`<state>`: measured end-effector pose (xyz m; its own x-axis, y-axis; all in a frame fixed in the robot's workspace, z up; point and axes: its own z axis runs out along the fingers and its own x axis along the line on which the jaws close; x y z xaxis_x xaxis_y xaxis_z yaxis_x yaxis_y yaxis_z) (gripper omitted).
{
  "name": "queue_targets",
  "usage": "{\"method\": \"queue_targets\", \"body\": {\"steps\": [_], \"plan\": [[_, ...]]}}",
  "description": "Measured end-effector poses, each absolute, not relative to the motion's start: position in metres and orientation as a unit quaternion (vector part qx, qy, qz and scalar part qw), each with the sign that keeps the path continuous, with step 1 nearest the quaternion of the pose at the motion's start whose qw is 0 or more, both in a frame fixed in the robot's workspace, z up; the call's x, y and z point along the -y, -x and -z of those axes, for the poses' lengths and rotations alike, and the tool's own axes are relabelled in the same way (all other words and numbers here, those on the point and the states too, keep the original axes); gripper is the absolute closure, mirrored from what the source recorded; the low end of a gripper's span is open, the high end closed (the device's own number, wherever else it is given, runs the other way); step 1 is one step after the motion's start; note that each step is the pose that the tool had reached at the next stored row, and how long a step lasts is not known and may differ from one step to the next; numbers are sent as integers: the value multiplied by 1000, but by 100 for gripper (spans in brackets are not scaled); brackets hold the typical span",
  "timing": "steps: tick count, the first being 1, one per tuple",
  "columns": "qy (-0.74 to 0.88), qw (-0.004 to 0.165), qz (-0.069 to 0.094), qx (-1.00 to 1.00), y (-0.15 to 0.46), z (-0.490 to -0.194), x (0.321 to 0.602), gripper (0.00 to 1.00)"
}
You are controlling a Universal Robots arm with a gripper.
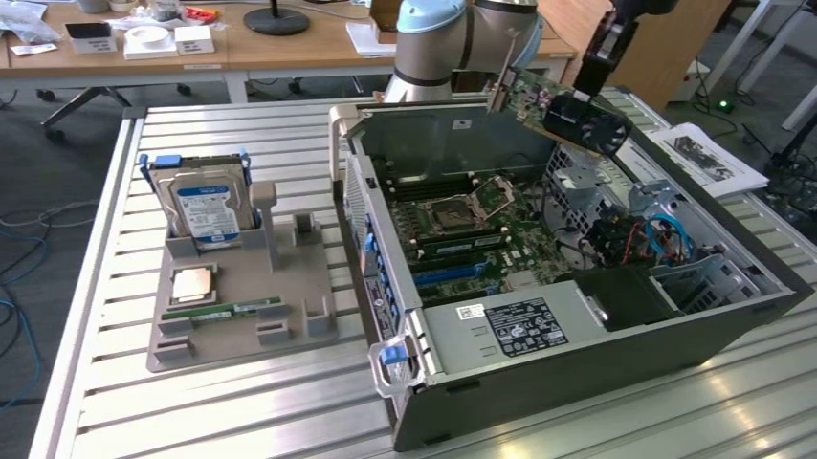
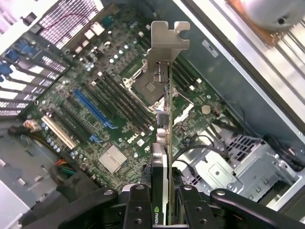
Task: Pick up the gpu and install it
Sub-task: 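Insert the gpu into the slot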
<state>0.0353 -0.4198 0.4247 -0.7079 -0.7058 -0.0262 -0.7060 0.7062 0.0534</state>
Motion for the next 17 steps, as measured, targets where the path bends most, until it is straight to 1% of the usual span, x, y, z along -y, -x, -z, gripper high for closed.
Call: {"method": "queue_targets", "body": {"steps": [17], "plan": [[500,-2,-30,-866,-35,-424,420,73]]}}
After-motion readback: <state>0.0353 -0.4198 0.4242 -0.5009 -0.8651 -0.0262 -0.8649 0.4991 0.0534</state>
